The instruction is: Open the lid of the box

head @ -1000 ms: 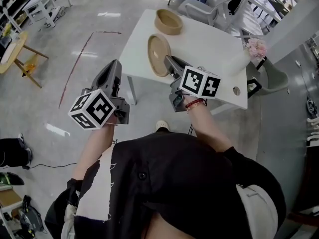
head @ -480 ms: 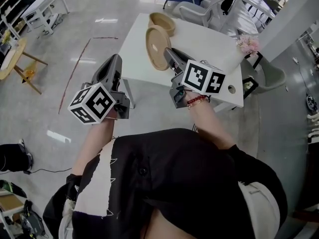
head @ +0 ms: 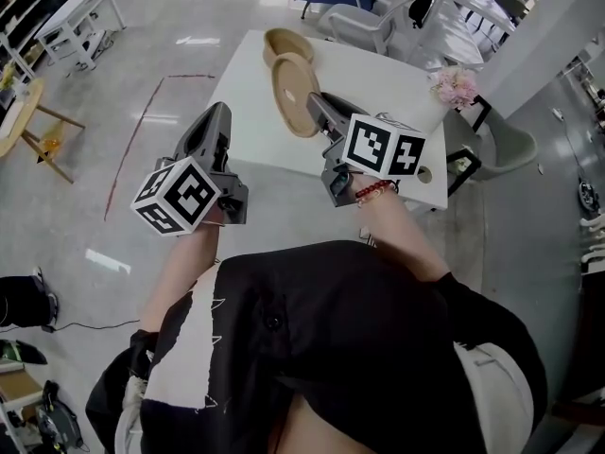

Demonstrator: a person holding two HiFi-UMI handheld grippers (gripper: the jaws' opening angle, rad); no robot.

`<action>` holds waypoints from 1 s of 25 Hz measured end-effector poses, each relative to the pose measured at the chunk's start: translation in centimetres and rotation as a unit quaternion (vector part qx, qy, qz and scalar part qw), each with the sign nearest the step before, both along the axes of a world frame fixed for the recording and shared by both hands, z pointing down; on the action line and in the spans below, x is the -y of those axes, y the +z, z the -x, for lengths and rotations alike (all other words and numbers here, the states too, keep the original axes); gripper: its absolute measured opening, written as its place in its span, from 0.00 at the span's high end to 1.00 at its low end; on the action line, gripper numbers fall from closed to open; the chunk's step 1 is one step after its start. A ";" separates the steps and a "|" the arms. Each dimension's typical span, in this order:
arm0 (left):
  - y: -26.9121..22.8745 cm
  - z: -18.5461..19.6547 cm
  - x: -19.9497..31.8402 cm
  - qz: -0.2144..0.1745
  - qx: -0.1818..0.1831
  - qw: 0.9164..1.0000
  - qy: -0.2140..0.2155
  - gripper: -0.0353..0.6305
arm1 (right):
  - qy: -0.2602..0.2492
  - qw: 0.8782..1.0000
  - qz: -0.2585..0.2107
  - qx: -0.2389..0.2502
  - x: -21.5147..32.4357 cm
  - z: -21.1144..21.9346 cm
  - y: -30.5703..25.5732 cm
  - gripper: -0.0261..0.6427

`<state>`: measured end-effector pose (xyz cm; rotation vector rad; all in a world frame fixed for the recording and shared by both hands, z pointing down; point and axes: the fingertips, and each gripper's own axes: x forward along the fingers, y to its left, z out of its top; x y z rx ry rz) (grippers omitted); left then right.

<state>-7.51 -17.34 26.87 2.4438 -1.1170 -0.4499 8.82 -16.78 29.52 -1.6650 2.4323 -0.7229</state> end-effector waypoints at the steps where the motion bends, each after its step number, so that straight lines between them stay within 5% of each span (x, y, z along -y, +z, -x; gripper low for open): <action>1: -0.1 -0.2 0.1 -0.001 -0.001 1.000 -0.001 0.93 | -0.003 1.000 0.002 -0.002 0.0 0.0 0.0 0.83; 25: 0.6 -1.2 1.1 0.017 0.003 1.000 -0.003 0.93 | -0.003 0.999 0.016 -0.037 0.6 -0.7 1.0 0.83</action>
